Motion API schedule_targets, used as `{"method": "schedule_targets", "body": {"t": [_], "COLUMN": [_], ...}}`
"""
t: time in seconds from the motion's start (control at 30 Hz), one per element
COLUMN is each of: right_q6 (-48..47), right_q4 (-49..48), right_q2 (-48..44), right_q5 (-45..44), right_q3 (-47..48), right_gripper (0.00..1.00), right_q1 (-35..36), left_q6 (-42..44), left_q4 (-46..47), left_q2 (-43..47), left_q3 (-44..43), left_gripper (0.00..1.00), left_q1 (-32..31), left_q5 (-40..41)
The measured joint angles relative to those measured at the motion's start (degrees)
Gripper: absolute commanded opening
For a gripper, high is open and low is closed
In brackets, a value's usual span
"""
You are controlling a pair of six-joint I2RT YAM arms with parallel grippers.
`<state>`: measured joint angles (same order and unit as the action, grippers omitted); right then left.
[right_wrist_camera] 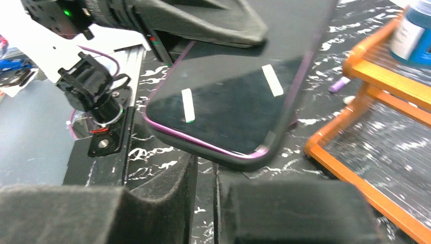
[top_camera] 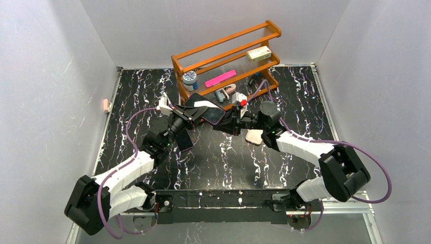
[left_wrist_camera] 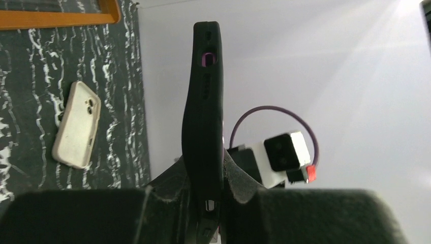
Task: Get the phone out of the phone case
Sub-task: Remove the phone case from the phone.
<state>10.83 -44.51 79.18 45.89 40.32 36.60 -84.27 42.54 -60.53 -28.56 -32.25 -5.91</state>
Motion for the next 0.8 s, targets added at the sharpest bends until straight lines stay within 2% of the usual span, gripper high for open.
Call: {"method": "schedule_targets", "body": {"t": [0.2,0.43,0.6,0.8], "right_q6": [4.0,3.9,3.8,4.1], "right_q4": [1.4,7.5,12.8,14.2], "right_q2": [-3.7,-6.8,-7.0,-4.9], "right_q5": [-0.2,3.7,8.2,11.7], "right_q3": [-4.3,-4.7,-2.5,1.9], "right_gripper": [0.55,0.72,0.75,0.7], "right_q1": [-6.5,-7.9,-7.9,-6.3], "left_q6": [6.3,15.1,22.8,29.5], "left_q4": [-2.1,-4.8,-8.9,-12.2], "left_q2": [0.2,-0.5,-1.7,-2.6], "left_q3": [0.0,-2.4,-7.8,-11.4], "left_gripper": [0.0,0.0,0.0,0.0], "left_q1": [3.6,8.2,8.3,8.3], "left_q5": [-7.0,-17.5,-25.9,-33.5]}}
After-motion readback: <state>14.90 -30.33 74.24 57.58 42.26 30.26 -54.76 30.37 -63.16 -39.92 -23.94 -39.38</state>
